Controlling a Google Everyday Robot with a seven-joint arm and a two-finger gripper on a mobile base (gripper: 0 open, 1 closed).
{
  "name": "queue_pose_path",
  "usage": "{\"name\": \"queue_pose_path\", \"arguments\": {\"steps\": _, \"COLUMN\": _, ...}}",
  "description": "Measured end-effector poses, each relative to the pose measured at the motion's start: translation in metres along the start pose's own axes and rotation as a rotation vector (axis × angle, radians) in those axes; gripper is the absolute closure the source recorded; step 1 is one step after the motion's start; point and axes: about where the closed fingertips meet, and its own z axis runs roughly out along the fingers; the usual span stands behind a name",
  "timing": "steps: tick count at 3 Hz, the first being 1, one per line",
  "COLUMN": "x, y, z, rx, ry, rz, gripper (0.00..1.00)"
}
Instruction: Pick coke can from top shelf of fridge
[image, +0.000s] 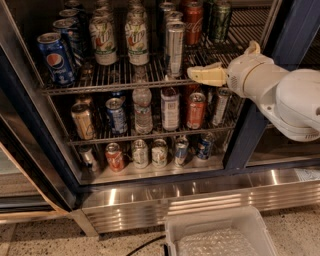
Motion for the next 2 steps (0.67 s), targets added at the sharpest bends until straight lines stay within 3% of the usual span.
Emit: {"name": "queue_pose_path", "arguments": {"steps": 2, "x": -0.0001, "y": 0.0001, "z": 0.0, "rx": 0.0, "ry": 0.0, "rz": 0.0, "gripper": 0.28}}
